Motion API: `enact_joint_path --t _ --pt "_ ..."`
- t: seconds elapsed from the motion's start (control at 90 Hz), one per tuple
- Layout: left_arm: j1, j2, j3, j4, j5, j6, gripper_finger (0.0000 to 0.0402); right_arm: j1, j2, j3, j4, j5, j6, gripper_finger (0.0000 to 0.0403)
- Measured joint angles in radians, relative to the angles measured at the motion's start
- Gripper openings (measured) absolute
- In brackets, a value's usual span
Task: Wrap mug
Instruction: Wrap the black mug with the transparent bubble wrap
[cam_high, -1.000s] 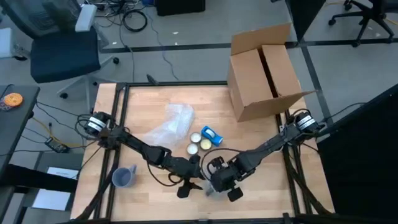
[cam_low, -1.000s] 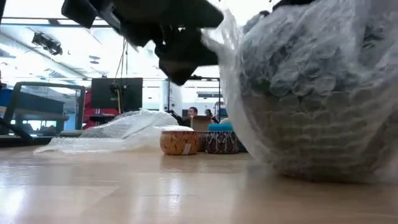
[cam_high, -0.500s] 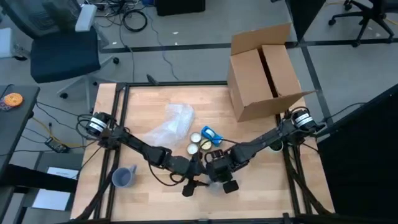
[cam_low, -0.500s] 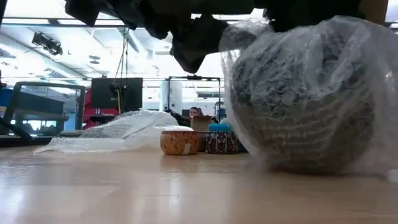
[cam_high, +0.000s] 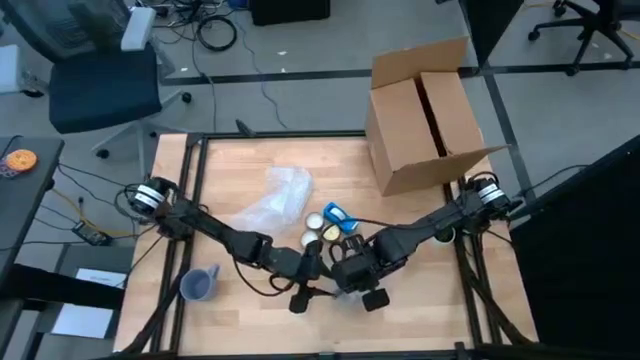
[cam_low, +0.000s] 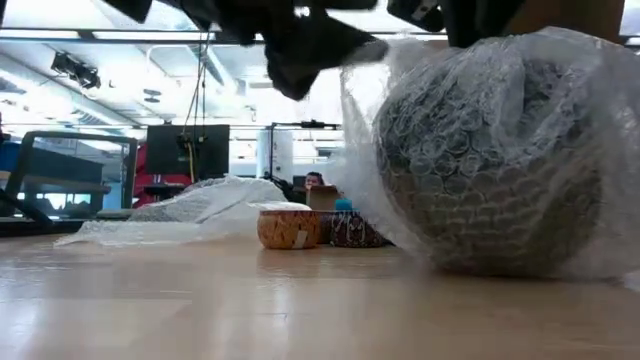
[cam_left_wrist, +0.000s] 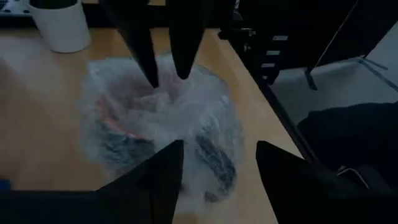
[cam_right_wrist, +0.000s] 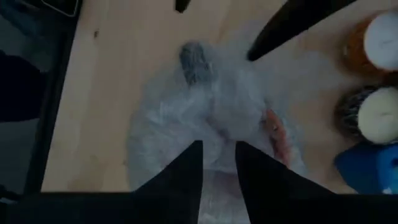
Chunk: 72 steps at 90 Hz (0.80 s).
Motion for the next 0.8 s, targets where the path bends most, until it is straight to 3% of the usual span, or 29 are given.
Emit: enact_joint_path --t 0.156,0.389,0.656,0.8 --pt "-0.001 -0.065 0.000 -0.074 -0.019 0.000 0.0188 0.005 0.006 -0.007 -0.001 -0.003 -0.026 0.0007" --pt "-0.005 -0.083 0.000 -0.097 -0.023 -0.006 0.0188 -0.016 0.016 -0.126 0.167 -0.004 -0.036 0.0001" --pt "-0.010 -0.084 0.000 -0.103 -0.027 -0.026 0.0188 -0.049 0.063 -0.275 0.235 -0.014 -0.033 0.0000" --pt "-0.010 -0.084 0.000 -0.104 -0.028 -0.026 0.0188 -0.056 0.081 -0.269 0.221 -0.036 -0.031 0.0000"
